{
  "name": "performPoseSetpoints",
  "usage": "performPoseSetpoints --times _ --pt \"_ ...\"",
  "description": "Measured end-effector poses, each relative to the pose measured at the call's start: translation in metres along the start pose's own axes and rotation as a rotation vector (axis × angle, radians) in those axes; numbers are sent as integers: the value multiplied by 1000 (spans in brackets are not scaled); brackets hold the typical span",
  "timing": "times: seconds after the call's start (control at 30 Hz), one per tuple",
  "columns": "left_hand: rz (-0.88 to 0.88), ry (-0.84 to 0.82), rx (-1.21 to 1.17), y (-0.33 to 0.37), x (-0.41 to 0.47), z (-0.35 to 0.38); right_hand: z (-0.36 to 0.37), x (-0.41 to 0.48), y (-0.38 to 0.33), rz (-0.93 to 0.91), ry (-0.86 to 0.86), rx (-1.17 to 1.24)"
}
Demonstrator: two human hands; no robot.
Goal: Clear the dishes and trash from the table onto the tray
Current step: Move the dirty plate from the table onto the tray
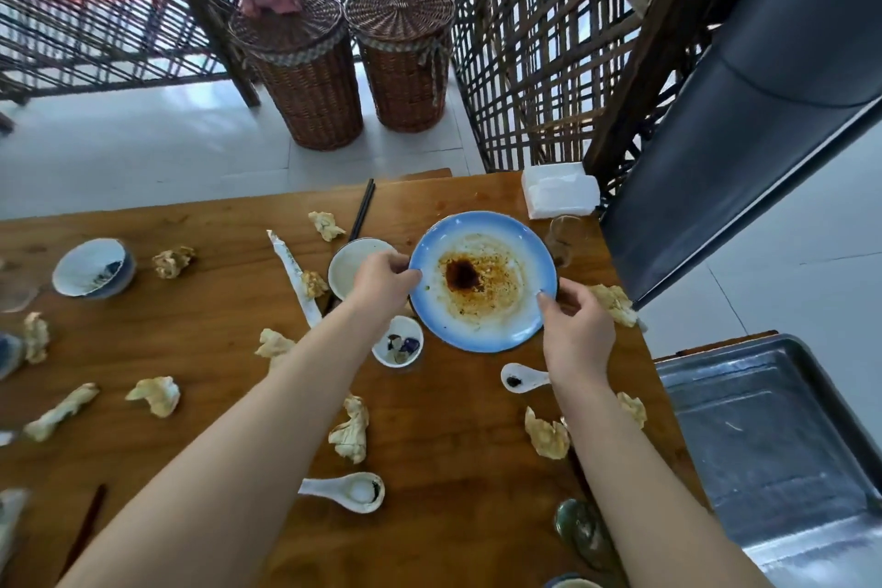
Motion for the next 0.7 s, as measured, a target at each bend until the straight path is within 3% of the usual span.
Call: performPoseSetpoints --times 0.33,0.7 --pt "-150 133 -296 -41 -77 -96 -13 -66 -52 -128 -218 65" --pt "-281 461 -676 -123 -184 -217 1 -212 -96 -150 -559 167"
Point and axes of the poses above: each hand's wrist, its own x-axis towards the middle knuckle, its own z-axis out of the palm, y = z × x, the point moved 1 cm from there along x, towards the middle knuckle, and after that the axes turned 10 degrees about y, right-handed, at the moved point
